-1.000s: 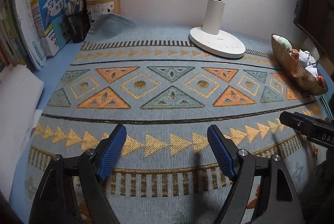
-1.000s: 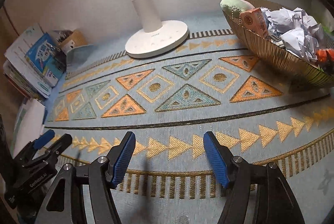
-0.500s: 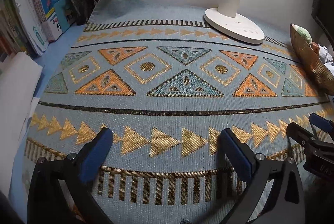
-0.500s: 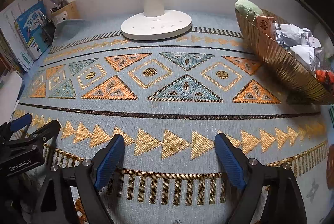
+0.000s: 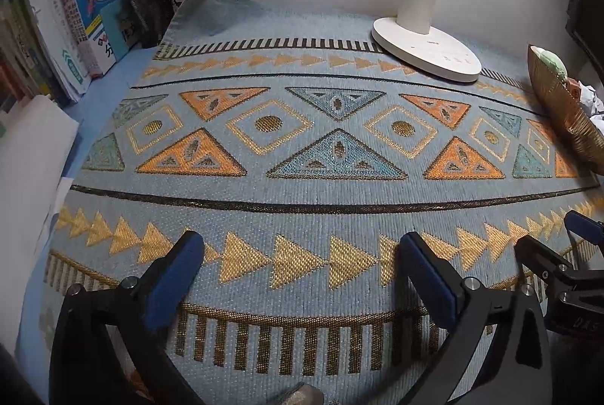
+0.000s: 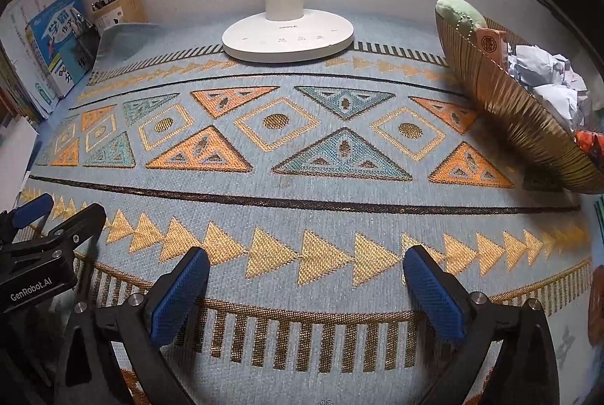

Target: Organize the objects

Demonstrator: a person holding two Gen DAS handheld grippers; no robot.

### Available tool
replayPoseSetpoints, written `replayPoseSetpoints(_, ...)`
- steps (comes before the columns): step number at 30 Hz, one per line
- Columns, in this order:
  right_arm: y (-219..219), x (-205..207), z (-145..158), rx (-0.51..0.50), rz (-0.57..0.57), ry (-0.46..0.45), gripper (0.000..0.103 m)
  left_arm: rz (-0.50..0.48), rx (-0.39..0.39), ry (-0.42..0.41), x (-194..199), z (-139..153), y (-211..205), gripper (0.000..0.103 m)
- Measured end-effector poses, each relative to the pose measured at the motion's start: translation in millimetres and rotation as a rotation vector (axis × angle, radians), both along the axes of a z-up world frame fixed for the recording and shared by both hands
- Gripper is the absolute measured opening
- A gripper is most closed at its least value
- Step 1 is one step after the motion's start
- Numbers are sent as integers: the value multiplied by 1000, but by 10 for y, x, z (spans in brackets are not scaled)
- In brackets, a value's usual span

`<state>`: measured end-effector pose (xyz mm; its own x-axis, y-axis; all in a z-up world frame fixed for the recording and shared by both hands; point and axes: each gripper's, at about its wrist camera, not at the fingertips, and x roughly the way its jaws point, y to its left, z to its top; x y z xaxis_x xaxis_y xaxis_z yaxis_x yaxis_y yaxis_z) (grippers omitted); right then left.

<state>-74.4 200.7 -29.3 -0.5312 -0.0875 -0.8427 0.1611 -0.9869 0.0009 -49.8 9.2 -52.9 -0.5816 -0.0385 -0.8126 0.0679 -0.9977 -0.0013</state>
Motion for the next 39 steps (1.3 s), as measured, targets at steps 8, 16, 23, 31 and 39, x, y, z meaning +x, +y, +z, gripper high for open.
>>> replayPoseSetpoints(8, -4, 9, 2, 0, 0, 1, 103, 4, -1, 4, 10, 1, 17, 103)
replayPoseSetpoints(16, 0, 13, 6, 0, -1, 1, 103, 5, 0, 4, 12, 5, 32, 103)
replayPoseSetpoints(23, -2, 18, 4, 0, -1, 2, 103, 6, 1, 4, 19, 3, 24, 103)
replayPoseSetpoints(31, -4, 22, 6, 0, -2, 2, 103, 6, 0, 4, 22, 2, 23, 103)
replayPoseSetpoints(39, -4, 25, 9, 0, -2, 2, 103, 5, 0, 5, 24, 1, 26, 103)
